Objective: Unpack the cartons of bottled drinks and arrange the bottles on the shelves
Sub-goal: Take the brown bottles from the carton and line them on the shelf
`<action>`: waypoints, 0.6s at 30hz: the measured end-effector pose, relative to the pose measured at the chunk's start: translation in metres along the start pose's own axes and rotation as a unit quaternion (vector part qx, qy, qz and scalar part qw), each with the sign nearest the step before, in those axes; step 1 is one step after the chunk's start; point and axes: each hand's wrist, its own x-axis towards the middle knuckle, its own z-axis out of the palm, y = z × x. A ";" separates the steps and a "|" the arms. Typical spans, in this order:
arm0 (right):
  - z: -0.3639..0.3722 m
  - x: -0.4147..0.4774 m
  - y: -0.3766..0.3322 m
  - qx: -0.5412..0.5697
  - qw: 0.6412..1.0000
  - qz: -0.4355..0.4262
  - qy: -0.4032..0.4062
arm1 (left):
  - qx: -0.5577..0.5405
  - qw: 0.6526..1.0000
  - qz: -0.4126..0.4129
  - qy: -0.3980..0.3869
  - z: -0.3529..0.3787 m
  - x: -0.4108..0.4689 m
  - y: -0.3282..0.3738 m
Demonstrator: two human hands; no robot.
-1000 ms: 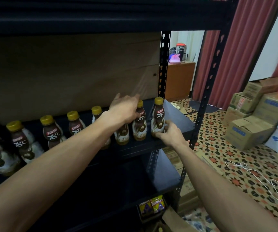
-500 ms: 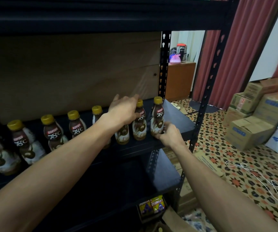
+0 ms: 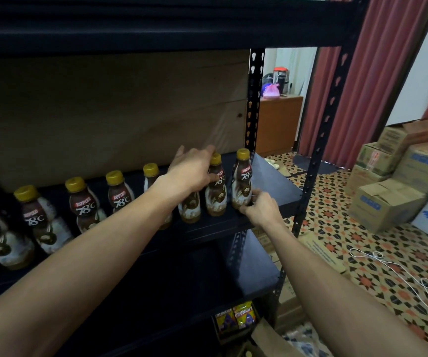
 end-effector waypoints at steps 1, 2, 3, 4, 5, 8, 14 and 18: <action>0.000 0.001 0.001 -0.001 1.000 -0.001 0.001 | 0.000 1.000 -0.001 0.001 0.000 0.000 0.000; 0.001 0.001 0.001 -0.001 1.000 -0.003 0.002 | 0.000 1.000 -0.002 0.002 0.000 0.000 0.000; 0.001 0.001 0.002 0.000 1.000 -0.006 0.004 | 0.000 1.000 -0.003 0.003 0.001 -0.001 -0.001; 0.001 0.001 0.002 0.002 1.000 -0.008 0.005 | 0.000 1.000 -0.004 0.004 0.001 -0.001 0.000; 0.002 0.000 0.004 0.003 1.000 -0.008 0.004 | 0.001 1.000 -0.004 0.005 0.002 -0.001 0.001; 0.000 -0.004 0.006 0.014 1.000 -0.015 -0.002 | 0.007 1.000 -0.007 0.008 0.004 -0.001 0.002; -0.017 -0.021 0.009 0.040 0.999 -0.031 -0.017 | 0.014 1.000 -0.005 0.014 0.006 -0.004 0.000; -0.027 -0.032 0.021 0.049 0.998 -0.028 0.006 | 0.015 0.998 0.014 0.066 0.007 -0.015 0.002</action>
